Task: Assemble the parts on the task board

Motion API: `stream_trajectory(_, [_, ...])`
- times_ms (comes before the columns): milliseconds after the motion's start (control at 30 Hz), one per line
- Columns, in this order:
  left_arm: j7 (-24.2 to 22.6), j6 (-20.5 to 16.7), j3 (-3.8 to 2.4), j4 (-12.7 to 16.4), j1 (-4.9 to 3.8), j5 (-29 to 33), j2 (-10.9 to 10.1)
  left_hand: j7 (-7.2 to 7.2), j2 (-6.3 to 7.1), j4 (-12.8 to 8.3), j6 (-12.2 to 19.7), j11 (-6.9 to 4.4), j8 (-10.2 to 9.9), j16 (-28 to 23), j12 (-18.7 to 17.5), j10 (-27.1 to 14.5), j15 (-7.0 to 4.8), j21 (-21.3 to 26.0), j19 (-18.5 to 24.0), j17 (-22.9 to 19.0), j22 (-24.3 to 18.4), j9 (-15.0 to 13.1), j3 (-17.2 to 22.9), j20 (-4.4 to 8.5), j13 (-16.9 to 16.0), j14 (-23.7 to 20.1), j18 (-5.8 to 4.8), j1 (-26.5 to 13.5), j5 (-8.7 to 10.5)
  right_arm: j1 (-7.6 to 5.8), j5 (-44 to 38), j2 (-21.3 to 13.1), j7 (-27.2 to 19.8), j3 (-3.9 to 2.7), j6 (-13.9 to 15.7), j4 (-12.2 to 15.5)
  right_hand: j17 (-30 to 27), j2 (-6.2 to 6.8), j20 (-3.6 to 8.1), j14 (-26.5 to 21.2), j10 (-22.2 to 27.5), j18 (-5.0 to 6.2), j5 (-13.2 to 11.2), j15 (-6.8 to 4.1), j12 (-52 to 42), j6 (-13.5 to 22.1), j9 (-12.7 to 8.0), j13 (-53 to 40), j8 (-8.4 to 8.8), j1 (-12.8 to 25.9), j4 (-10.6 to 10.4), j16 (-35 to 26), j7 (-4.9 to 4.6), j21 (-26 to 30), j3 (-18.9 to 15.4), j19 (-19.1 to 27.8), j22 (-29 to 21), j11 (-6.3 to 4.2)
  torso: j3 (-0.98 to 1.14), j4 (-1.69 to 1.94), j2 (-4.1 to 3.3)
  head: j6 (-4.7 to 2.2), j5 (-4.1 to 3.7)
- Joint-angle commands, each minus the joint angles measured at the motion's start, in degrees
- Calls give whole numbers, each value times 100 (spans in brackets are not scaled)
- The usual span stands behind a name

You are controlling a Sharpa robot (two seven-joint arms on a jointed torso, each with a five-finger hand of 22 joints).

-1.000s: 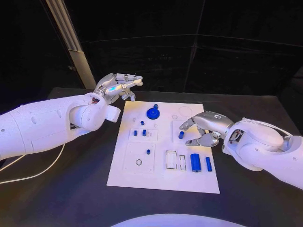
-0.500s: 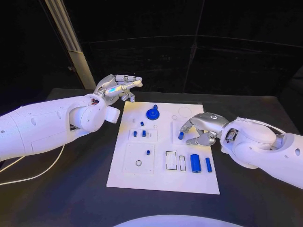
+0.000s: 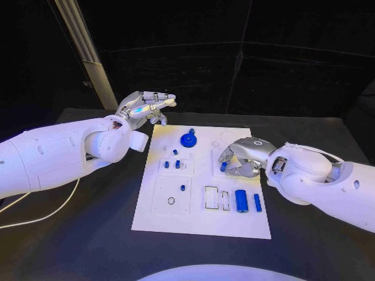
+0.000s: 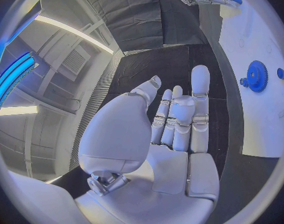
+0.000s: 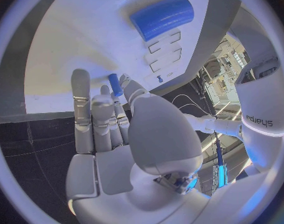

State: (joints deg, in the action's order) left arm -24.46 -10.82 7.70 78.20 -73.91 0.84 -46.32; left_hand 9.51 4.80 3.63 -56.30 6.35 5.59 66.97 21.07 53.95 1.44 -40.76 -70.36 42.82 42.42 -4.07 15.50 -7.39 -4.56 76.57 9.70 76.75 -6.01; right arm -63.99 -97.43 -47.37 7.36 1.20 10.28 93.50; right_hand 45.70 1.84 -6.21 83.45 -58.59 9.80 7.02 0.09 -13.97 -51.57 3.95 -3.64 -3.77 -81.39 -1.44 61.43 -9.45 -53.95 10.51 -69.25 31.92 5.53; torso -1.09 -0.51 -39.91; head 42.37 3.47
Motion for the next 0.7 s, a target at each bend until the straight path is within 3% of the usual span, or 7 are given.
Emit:
stream_trajectory(33, [-11,88,-2,3,-9,7,4,30,-40,-9,2,-6,22,37,36,-50,-16,34,8,-7,-7,4,-30,39,6,-38,61,-11,19,-12,-48,28,-28,-2,-51,-19,133,-66,19,64,-187,-14,-51,-4,-27,-154,23,2,-72,-22,-17,113,15,-116,124,-81,145,-22,1,1,4,-2,-14])
stream_trajectory(233, [4,81,-2,8,-9,7,1,28,-51,-9,1,-6,23,37,43,-54,-16,31,5,-13,-3,3,-28,38,7,-40,60,-6,17,-11,-45,60,-79,-2,-122,-40,389,-115,57,110,-542,-58,-262,-52,17,-649,82,-10,-270,-122,-26,338,52,-354,464,-183,448,-81,-2,-5,5,-2,-34])
stream_trajectory(433, [21,82,-2,9,-9,7,0,27,-55,-11,0,-7,24,37,45,-59,-16,36,6,-17,-9,3,-26,38,8,-41,61,-1,16,-10,-50,86,-124,-2,-130,-55,569,-175,124,130,-877,-88,-388,-133,13,-1013,139,-47,-433,-191,-2,495,171,-538,780,-250,683,-195,-1,0,6,22,-58])
stream_trajectory(567, [34,84,-2,8,-9,7,-1,27,-55,-11,0,-7,24,37,45,-59,-16,36,6,-17,-9,3,-26,38,8,-41,61,-1,16,-10,-82,92,-159,-1,25,-58,630,-239,162,128,-996,-94,-415,-162,47,-1098,160,-52,-466,-228,26,551,198,-581,1000,-245,724,-220,0,-3,7,31,-39])
stream_trajectory(700, [52,92,-2,11,-9,7,-5,28,-56,-12,0,-6,25,39,47,-65,-16,45,9,-15,-17,3,-27,38,9,-41,63,2,16,-9,-103,66,-238,-1,355,-25,663,-202,175,124,-1057,-101,-414,-167,106,-1127,174,-49,-474,-220,63,585,203,-620,1177,-238,765,-234,-1,-3,8,51,-46])
